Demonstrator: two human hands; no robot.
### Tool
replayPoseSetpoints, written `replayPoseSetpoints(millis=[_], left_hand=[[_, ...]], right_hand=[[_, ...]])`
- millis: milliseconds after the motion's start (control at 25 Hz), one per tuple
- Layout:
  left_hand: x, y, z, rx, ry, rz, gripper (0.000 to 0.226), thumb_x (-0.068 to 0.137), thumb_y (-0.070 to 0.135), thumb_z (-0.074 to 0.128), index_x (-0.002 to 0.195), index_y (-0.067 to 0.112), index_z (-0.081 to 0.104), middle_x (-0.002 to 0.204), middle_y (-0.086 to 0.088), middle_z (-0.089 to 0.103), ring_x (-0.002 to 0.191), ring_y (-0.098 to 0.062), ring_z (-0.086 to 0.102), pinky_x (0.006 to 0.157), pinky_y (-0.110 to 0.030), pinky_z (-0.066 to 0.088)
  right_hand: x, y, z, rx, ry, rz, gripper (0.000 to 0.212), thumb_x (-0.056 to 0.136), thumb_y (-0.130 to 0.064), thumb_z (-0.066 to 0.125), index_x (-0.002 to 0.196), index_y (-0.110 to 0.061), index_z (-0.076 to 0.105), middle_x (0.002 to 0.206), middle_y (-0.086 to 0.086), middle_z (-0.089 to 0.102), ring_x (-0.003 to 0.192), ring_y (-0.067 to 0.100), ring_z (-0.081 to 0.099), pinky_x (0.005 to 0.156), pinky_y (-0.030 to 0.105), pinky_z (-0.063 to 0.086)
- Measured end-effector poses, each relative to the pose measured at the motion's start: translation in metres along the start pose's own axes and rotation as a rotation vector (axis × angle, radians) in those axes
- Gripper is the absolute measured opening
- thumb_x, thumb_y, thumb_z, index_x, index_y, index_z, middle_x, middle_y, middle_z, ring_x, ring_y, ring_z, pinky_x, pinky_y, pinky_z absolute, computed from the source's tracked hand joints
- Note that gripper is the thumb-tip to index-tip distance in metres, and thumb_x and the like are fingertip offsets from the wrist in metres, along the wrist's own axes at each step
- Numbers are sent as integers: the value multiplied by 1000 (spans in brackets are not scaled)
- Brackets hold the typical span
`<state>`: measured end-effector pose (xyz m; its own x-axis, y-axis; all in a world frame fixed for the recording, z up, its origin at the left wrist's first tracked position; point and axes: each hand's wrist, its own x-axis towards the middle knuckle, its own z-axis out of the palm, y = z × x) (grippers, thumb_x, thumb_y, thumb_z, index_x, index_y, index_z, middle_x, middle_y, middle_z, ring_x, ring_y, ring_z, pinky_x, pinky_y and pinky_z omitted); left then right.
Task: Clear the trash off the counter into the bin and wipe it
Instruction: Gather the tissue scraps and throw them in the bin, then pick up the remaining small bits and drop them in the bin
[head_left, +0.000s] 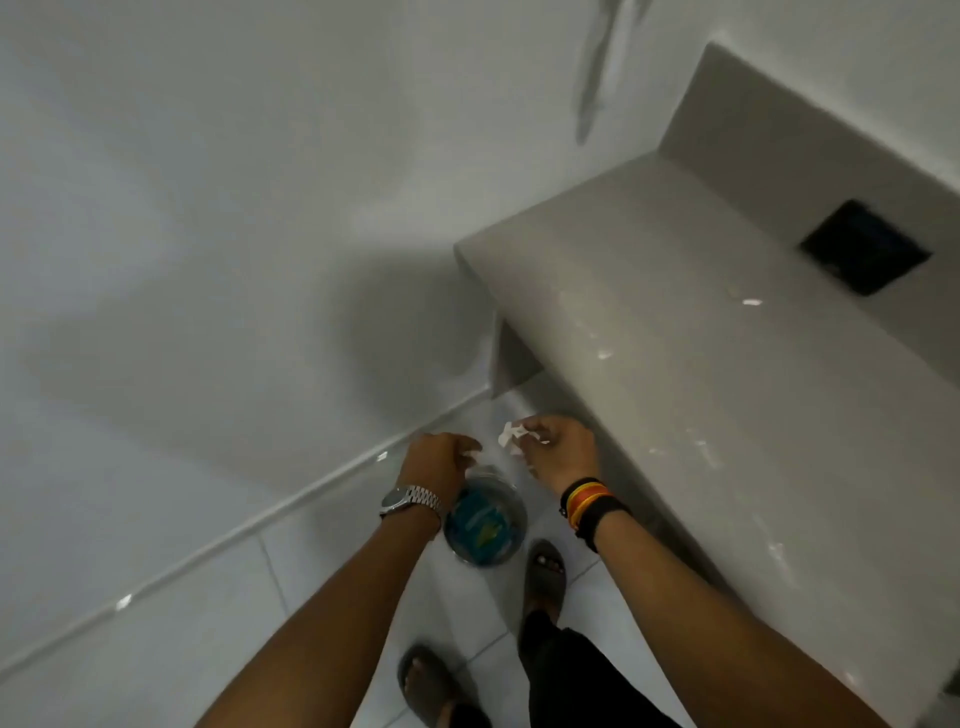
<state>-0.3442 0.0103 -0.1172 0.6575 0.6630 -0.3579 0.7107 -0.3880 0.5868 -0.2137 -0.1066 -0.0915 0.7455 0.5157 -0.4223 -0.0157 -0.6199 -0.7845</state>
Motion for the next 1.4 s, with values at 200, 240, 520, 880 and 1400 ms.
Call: replayPoseSetpoints(millis=[200,240,520,880,1400], left_hand=[[-9,-120,107,-85,-14,-241,24,93,15,64,114,21,74,108,-8,77,98,-23,72,89,-20,49],[-2,-139,135,-82,-19,-259,25,94,14,62,114,23,74,108,-8,77,98,-24,72,90,-24,53],[62,-211,301,7,-70,-228,38,93,9,56,131,15,59,130,-13,63,108,-30,65,90,-37,57],[38,-184,258,324,-49,45,73,92,37,57,155,21,22,163,-13,18,152,-36,6,122,-56,-2],[-22,53,-62,538,285,585,70,96,23,44,156,11,10,165,-15,6,153,-31,3,123,-51,12]], right_hand=[[48,135,99,-259,-166,163,5,83,-21,67,84,-17,70,89,12,75,80,30,73,71,40,63],[57,162,112,-298,-174,200,10,85,-16,66,92,-14,72,98,14,74,87,31,72,74,38,63],[128,311,188,-582,-308,58,33,93,-6,57,123,-14,68,130,12,64,116,33,62,94,33,53],[96,272,158,-879,-345,-287,62,94,-23,57,151,-16,31,167,11,6,151,35,17,110,51,43],[-30,-48,2,-840,270,-455,88,86,-27,59,156,-11,9,165,19,3,153,37,2,119,65,3]])
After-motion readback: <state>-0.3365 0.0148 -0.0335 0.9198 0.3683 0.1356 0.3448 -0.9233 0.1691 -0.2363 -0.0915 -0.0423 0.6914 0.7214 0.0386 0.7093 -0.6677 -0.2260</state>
